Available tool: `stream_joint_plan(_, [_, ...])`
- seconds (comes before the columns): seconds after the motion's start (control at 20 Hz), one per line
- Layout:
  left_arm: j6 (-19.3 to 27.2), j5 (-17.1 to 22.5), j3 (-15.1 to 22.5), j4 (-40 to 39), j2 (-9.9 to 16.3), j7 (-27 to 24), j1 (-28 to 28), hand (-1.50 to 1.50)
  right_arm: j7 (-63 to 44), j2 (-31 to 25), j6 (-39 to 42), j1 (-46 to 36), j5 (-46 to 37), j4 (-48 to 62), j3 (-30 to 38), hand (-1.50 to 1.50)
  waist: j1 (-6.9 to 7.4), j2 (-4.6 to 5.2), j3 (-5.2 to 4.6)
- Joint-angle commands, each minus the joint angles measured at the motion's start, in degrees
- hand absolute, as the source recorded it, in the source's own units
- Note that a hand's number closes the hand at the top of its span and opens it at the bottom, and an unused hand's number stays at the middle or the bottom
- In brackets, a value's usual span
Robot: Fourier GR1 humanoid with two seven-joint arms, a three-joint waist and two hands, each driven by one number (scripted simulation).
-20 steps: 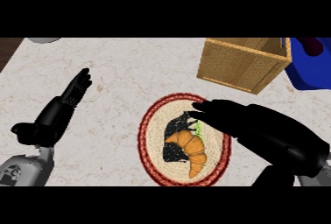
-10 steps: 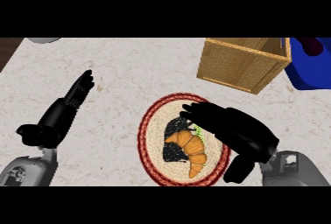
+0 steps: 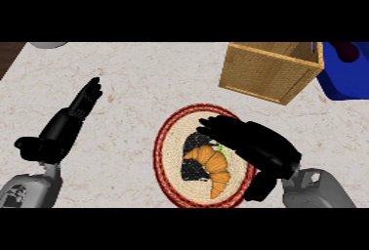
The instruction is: Pick the croissant from the placemat and place it in the basket
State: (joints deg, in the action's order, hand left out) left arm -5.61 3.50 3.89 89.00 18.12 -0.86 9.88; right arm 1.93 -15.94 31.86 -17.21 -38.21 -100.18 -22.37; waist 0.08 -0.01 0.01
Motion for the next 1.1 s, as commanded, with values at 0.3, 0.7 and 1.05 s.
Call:
stream_joint_plan(0.3, [-3.8, -1.9, -3.9, -1.9, -1.4, -0.6, 2.1, 0.0, -0.5, 4.6, 2.3, 1.1, -5.5, -0.8, -0.9, -1.5, -0.1, 0.02, -0.01])
stream_joint_plan(0.7, [-2.2, -4.5, -2.0, 3.7, -5.2, 5.7, 0.4, 0.0, 0.9, 7.3, -0.2, 0.1, -12.4, 4.5, -2.2, -1.5, 0.05, 0.0, 0.0])
stream_joint_plan(1.05, [-5.9, -4.2, -6.2, -1.5, -4.4, -0.5, 0.2, 0.0, 2.4, 6.1, -1.3, 7.3, -16.6, 1.2, -4.4, -1.5, -0.16, -0.01, -0.01])
